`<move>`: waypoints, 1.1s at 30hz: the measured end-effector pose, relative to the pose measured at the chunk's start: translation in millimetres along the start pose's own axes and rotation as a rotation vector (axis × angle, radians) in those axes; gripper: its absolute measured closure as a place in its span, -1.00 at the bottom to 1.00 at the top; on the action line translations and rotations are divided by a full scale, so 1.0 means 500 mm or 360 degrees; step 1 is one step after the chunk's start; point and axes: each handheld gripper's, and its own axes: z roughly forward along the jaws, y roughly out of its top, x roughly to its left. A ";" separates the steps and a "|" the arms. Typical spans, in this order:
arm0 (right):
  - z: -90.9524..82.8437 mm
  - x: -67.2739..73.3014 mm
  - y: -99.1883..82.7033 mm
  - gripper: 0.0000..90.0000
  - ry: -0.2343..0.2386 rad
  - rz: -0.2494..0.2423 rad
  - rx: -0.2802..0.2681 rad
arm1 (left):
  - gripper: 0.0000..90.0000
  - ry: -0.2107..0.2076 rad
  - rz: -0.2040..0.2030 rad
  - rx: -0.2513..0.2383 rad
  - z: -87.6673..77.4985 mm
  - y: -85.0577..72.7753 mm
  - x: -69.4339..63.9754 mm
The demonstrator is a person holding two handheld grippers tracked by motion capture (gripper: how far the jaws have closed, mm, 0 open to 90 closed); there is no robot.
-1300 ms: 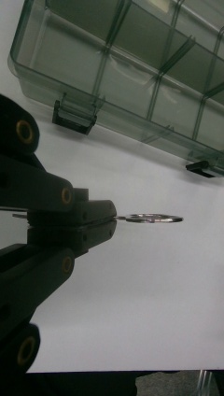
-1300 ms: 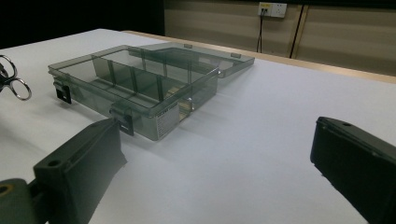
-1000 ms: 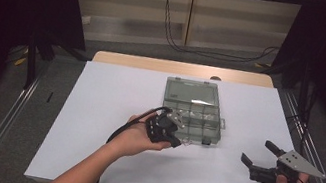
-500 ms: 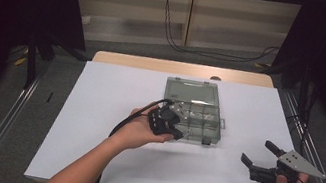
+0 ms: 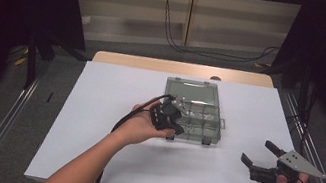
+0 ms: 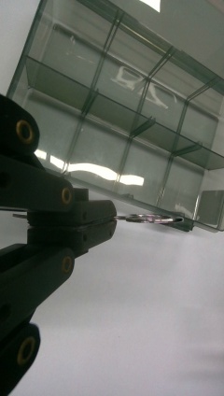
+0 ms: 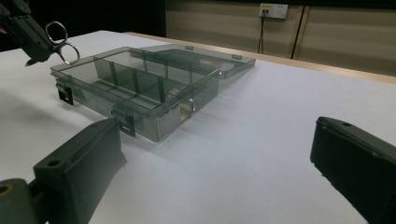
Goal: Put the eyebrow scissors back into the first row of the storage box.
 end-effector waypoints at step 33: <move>-0.002 -0.001 0.000 -0.97 0.0005 0.0015 -0.0008 | 1.00 0.0078 -0.0050 0.0064 0.021 0.044 0.071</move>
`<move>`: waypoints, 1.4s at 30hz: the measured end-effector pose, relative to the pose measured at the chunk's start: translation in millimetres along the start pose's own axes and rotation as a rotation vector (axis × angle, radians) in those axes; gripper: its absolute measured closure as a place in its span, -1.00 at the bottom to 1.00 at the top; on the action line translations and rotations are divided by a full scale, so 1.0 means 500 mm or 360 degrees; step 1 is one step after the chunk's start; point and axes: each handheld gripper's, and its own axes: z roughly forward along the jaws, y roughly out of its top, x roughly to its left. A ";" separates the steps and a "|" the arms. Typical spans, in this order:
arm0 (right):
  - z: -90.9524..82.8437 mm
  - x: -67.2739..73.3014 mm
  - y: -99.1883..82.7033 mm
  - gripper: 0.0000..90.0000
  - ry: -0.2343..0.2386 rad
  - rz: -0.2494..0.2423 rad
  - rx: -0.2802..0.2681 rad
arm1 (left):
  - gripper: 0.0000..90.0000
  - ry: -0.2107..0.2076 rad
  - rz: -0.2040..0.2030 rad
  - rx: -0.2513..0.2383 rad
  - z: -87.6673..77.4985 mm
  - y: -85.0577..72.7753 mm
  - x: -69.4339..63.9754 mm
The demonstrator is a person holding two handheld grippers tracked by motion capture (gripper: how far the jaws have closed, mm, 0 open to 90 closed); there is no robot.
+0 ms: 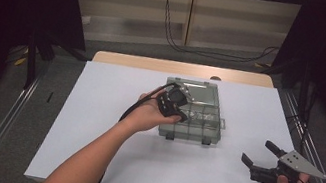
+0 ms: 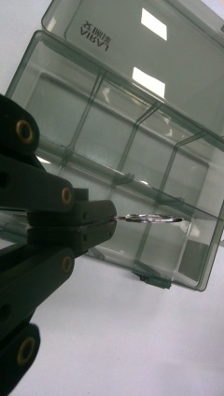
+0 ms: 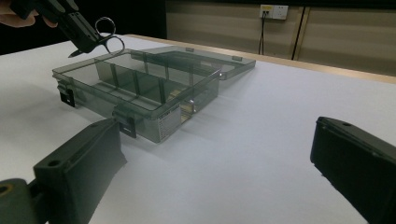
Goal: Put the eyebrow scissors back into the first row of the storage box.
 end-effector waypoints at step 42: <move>-0.002 -0.001 -0.001 -0.97 0.0009 0.0010 -0.0015 | 1.00 0.0126 -0.0076 -0.0043 0.059 0.015 0.074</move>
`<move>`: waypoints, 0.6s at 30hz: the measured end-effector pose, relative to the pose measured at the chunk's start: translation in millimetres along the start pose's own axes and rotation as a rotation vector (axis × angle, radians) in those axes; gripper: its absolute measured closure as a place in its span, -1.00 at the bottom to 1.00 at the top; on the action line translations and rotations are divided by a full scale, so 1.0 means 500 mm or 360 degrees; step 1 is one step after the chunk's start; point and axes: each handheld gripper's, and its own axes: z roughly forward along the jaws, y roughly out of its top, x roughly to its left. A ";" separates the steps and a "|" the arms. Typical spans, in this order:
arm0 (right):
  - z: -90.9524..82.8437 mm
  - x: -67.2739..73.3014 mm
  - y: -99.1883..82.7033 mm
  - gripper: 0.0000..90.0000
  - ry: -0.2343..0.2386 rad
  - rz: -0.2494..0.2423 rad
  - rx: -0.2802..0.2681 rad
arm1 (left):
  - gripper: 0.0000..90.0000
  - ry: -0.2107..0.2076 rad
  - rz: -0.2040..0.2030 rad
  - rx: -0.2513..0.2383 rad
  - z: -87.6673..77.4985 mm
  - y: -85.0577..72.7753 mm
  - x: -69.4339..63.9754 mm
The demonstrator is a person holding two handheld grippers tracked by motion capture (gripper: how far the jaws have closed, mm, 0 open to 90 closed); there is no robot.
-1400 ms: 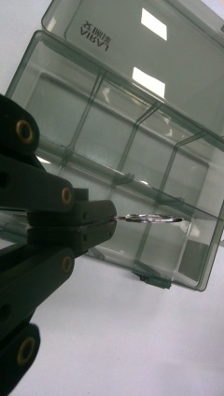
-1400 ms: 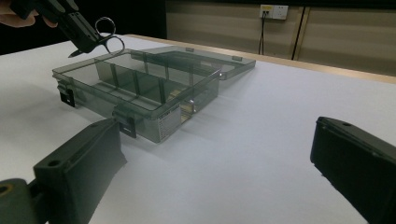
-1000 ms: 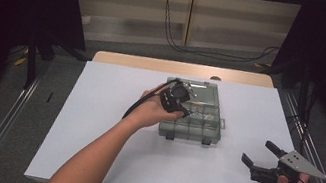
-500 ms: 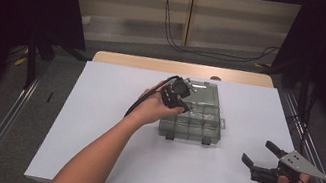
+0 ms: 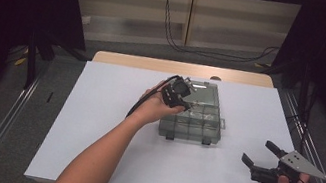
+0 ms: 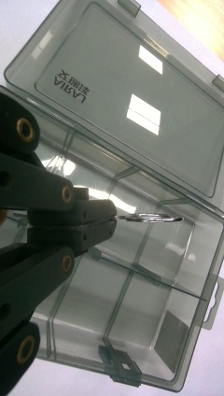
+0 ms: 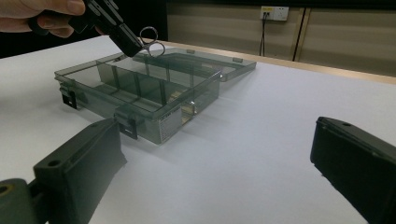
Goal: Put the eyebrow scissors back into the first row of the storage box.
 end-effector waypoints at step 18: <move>0.000 -0.001 0.000 -0.97 0.0000 0.0000 0.0002 | 0.99 -0.0007 0.0002 0.0079 0.038 -0.012 -0.002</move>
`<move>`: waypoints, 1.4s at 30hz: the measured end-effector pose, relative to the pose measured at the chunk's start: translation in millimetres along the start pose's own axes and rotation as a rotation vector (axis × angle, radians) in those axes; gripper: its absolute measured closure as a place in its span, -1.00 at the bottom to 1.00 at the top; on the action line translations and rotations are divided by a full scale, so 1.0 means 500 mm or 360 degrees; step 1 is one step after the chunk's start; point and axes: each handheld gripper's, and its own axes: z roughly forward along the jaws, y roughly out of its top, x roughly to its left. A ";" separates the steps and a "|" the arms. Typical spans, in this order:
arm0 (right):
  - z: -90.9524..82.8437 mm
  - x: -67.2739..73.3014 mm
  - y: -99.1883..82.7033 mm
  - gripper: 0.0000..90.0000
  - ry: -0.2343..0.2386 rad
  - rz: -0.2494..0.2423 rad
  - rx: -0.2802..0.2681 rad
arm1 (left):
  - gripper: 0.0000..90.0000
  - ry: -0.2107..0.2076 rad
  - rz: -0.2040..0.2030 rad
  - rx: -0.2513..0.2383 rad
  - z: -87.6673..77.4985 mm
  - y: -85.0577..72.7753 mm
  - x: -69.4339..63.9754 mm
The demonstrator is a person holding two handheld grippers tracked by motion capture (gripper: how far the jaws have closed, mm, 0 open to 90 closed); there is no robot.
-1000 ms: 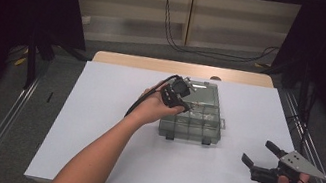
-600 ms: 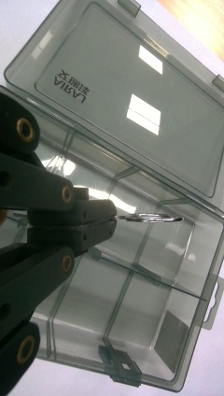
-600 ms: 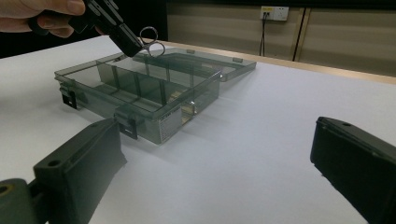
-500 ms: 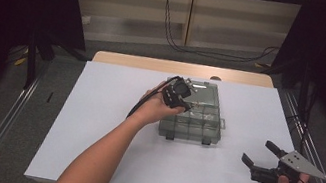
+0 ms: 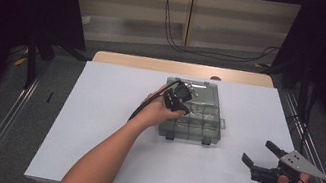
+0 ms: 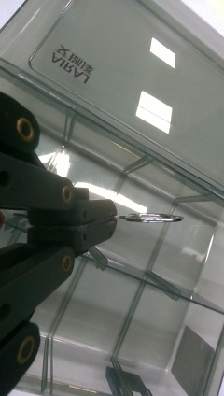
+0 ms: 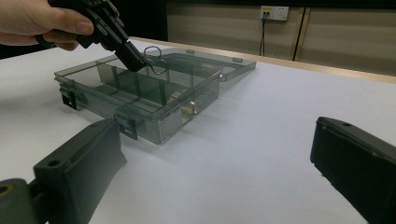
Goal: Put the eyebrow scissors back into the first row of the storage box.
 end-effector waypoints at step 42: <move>0.007 -0.002 0.011 -0.98 -0.0018 0.0032 0.0033 | -0.92 -0.0084 -0.0331 -0.0468 -0.091 -0.078 0.033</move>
